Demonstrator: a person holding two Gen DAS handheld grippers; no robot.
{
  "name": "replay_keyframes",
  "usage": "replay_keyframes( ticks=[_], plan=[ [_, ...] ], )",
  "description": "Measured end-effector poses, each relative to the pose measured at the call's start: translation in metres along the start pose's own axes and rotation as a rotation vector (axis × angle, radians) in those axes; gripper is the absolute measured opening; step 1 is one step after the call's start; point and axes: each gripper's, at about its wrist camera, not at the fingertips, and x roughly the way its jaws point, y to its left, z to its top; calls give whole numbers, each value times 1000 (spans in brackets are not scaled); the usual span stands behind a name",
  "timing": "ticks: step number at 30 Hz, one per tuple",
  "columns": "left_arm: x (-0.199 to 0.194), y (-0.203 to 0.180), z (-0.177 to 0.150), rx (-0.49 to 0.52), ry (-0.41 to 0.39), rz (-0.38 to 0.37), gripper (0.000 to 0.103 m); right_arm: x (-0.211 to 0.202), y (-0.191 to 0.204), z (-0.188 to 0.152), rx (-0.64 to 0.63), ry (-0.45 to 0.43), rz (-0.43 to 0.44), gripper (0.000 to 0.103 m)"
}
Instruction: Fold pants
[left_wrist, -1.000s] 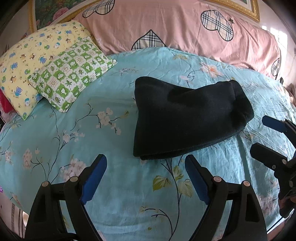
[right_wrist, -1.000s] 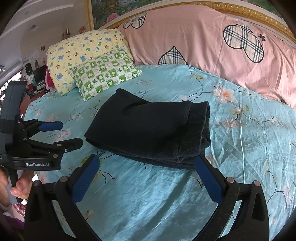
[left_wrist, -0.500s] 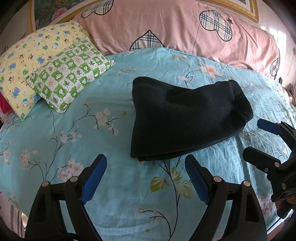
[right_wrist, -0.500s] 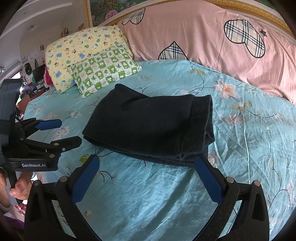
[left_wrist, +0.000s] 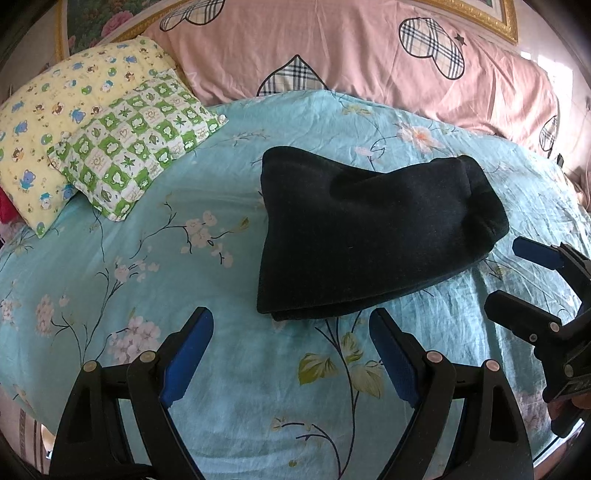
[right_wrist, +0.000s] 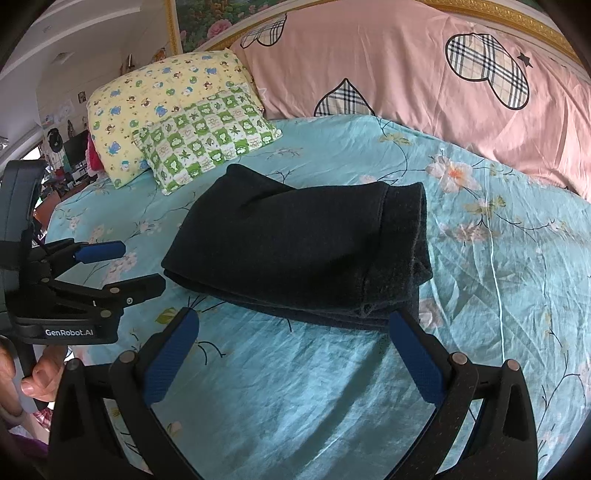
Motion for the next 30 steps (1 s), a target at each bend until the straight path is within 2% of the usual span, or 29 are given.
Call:
replay_keyframes(
  ticks=[30],
  plan=[
    [-2, -8, 1, 27, -17, -18, 87, 1, -14, -3, 54, -7, -17, 102]
  ],
)
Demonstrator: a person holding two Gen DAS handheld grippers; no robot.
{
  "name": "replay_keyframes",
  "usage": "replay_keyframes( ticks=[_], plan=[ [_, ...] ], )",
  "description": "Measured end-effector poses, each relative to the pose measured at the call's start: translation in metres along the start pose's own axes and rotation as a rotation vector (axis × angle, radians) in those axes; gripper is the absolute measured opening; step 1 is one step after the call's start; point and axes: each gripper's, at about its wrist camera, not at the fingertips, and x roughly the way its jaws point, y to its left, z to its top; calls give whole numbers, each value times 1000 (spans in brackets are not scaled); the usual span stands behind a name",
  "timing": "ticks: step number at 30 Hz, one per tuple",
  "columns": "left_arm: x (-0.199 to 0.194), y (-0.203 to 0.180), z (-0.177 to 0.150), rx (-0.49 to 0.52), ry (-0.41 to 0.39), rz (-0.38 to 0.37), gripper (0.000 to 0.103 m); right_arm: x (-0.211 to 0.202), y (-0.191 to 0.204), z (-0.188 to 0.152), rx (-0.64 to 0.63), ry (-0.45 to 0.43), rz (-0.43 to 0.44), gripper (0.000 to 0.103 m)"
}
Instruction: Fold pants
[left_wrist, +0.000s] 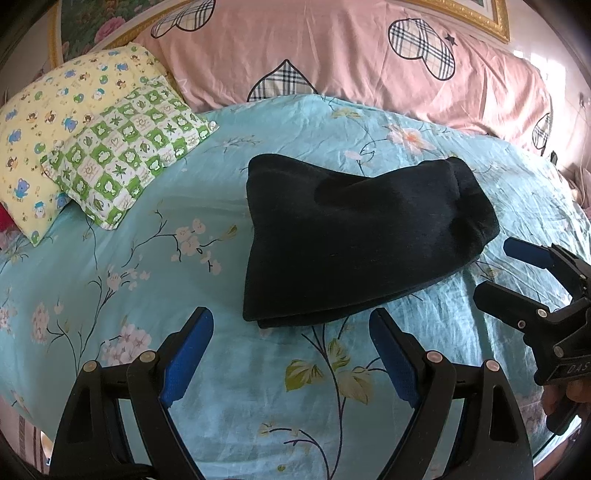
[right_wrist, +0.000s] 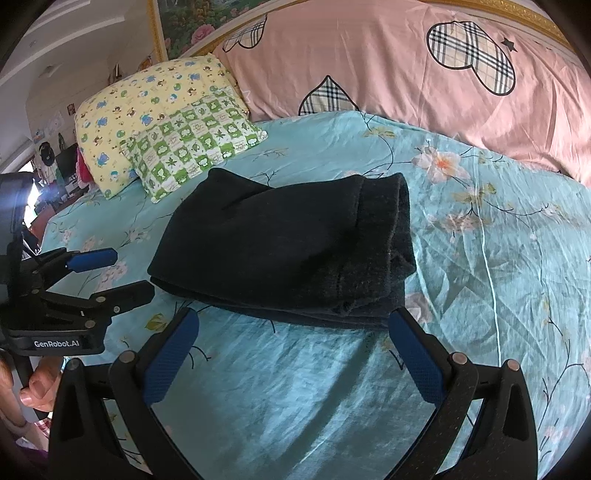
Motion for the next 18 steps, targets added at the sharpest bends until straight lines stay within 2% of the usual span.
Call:
replay_keyframes(
  ticks=[18],
  plan=[
    [-1, 0, 2, -5, -5, 3, 87, 2, 4, 5, -10, -2, 10, 102]
  ],
)
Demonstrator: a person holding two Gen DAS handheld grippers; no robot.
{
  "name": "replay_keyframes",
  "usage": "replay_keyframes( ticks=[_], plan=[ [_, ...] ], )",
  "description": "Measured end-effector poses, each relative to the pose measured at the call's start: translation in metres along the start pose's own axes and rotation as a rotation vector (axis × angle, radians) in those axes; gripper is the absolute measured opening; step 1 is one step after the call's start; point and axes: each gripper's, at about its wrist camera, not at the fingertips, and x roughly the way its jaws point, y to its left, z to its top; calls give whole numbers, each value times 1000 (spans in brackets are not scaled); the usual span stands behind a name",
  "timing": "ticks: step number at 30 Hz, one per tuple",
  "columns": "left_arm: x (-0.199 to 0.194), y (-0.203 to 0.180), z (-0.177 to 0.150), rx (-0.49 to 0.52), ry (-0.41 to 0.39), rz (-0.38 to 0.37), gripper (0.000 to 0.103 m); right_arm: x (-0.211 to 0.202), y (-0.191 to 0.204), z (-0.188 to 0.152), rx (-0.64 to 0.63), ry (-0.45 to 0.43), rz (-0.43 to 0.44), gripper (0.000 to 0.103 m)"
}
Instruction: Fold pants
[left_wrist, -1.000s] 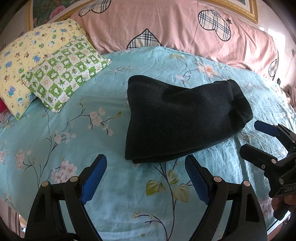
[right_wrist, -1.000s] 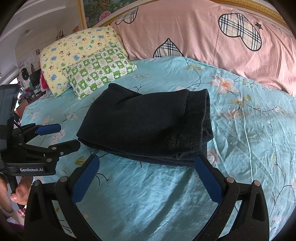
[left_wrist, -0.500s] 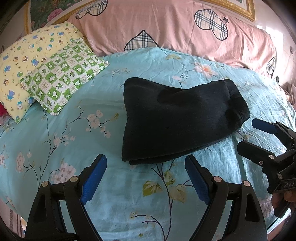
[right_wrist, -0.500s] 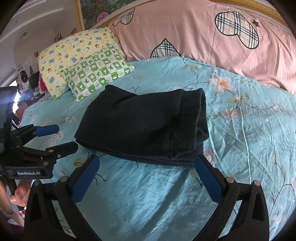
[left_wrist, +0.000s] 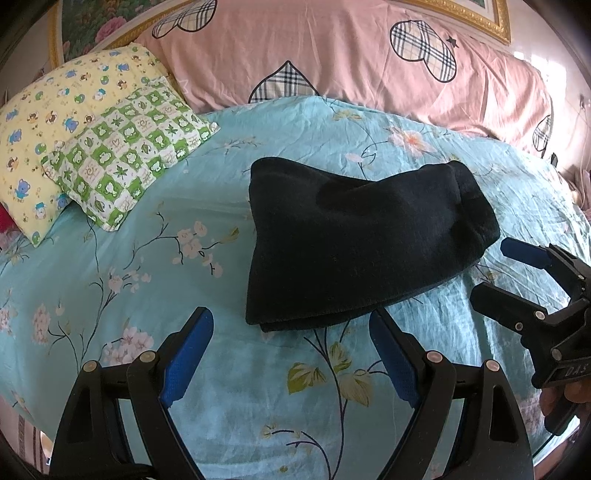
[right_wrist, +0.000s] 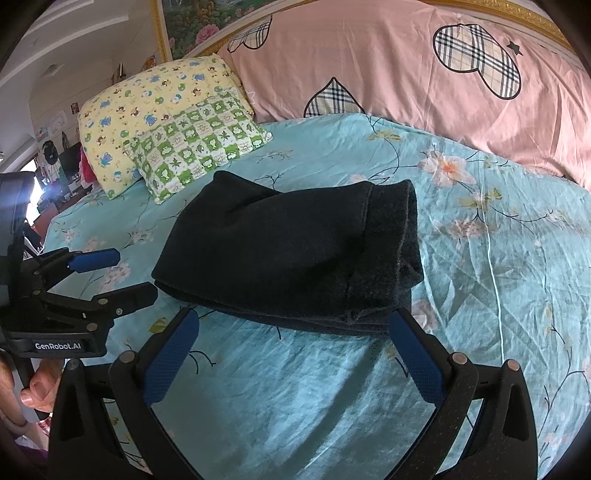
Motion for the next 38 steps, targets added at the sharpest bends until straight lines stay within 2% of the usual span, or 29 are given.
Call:
replay_keyframes(
  ticks=[19, 29, 38],
  plan=[
    [-3, -8, 10, 16, -28, 3, 87, -3, -3, 6, 19, -14, 16, 102],
    [-8, -7, 24, -7, -99, 10, 87, -6, -8, 14, 45, -42, 31, 102],
    [-5, -13, 28, 0, -76, 31, 87, -6, -9, 14, 77, -63, 53, 102]
  ],
)
